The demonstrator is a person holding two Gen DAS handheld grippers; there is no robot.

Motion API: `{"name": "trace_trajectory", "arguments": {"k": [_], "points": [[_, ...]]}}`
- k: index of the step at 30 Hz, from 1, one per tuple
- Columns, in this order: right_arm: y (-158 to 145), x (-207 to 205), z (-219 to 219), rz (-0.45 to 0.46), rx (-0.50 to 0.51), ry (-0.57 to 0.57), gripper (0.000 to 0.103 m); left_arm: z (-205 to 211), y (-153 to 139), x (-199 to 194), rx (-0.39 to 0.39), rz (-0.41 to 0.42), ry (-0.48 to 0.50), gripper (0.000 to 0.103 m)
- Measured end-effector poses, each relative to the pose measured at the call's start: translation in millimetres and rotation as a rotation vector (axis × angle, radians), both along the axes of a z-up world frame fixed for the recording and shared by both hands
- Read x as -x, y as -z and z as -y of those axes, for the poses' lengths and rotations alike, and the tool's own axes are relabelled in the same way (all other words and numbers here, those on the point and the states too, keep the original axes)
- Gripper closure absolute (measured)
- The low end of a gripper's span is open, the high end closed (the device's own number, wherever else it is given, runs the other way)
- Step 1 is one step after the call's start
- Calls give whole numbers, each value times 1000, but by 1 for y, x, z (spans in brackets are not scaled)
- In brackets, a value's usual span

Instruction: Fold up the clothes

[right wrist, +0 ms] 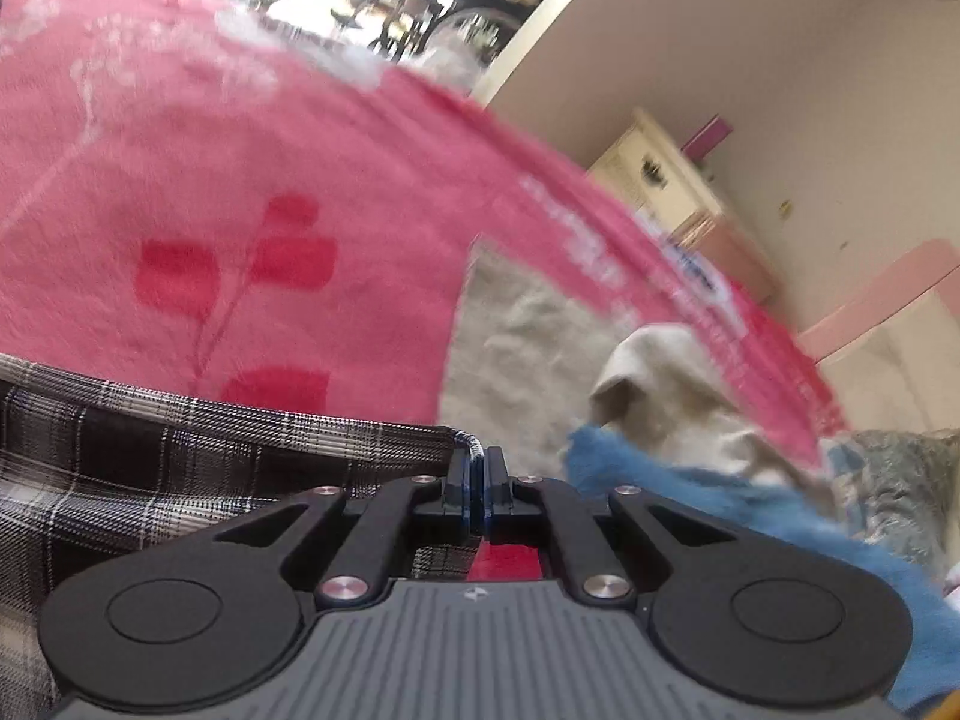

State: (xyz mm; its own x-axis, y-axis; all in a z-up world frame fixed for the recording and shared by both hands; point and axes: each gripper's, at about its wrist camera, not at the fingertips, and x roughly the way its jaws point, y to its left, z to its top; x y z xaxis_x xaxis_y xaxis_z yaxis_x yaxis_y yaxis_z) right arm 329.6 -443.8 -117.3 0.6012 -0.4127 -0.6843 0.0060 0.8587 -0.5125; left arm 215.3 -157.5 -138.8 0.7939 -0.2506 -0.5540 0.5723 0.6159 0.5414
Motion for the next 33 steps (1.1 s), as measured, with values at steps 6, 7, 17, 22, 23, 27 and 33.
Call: {"name": "trace_trajectory", "arguments": {"k": [6, 7, 17, 22, 23, 27, 33], "points": [[8, -5, 52, 53, -141, 259, 88, 5, 0, -3, -6, 4, -14, 82], [1, -2, 65, 76, -190, 317, 88, 5, 0, -3, -5, 3, -17, 81], [-51, 92, 98, 60, -616, 534, 60, -3, -22, -11, 97, -71, -70, 76], [-66, 135, 64, 42, -626, 479, 55, -20, -48, 0, 191, -124, -68, 73], [-69, 141, 54, 37, -620, 453, 53, -25, -55, 3, 215, -139, -70, 73], [-77, 162, 27, 28, -625, 401, 51, -57, -85, 12, 323, -229, -109, 68], [-81, 183, 26, 57, -717, 475, 51, -125, -124, 38, 422, -324, -193, 56]]}}
